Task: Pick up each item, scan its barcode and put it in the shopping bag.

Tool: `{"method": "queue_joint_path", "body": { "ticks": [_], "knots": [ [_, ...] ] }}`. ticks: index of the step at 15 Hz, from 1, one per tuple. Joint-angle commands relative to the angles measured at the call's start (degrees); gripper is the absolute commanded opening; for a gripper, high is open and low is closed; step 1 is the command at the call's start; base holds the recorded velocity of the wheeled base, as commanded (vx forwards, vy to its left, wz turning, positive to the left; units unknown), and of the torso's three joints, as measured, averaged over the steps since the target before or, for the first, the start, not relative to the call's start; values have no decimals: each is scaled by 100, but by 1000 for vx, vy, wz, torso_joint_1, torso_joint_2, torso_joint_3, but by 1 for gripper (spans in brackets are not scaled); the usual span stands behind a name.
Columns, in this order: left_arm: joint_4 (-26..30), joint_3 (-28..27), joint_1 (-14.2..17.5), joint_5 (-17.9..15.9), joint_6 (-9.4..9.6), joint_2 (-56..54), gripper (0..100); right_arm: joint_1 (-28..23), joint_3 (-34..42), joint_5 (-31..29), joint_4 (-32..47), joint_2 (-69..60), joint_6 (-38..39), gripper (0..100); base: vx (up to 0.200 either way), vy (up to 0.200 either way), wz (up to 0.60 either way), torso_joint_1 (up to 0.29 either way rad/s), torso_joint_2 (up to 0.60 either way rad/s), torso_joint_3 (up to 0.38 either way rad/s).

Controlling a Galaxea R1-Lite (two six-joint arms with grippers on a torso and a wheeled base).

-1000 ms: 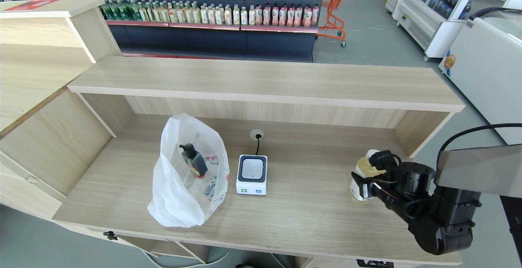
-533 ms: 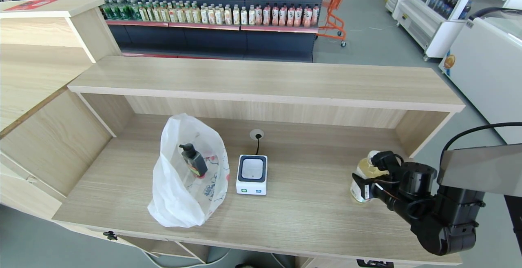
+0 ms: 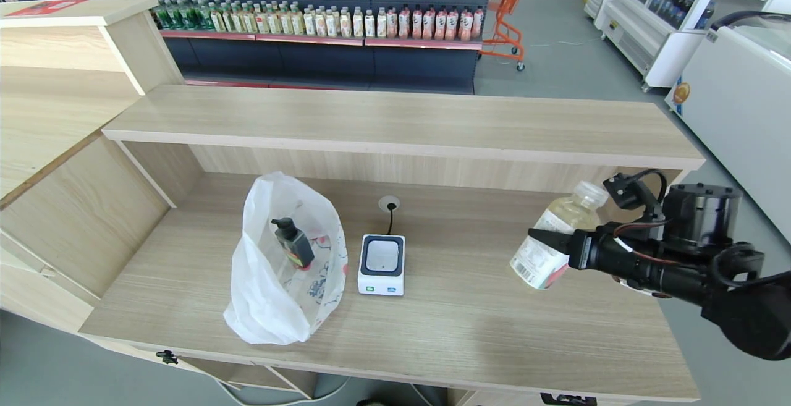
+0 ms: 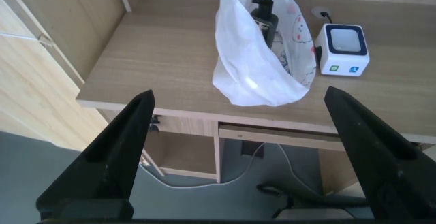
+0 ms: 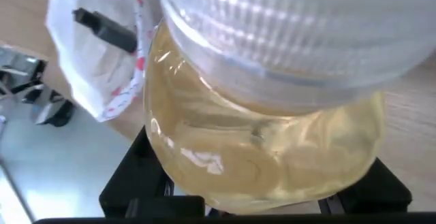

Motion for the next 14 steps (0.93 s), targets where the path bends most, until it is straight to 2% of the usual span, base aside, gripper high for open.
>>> {"method": "queue_joint_path", "body": {
  "ticks": [1,3,5,9,14],
  "knots": [
    [0,0,1,2,-1,-2,100,818,-61,362,868,-1505,585,0,0,0,0,0,0,0],
    [0,0,10,2,-1,-2,100,1354,-149,511,1456,-1918,796,0,0,0,0,0,0,0],
    [0,0,1,2,-1,-2,100,1785,-132,476,1588,-1980,787,0,0,0,0,0,0,0],
    [0,0,1,2,-1,-2,100,2171,-140,520,1685,-2199,805,0,0,0,0,0,0,0],
    [0,0,1,2,-1,-2,100,2532,-114,502,2195,-2472,796,0,0,0,0,0,0,0]
  ]
}}
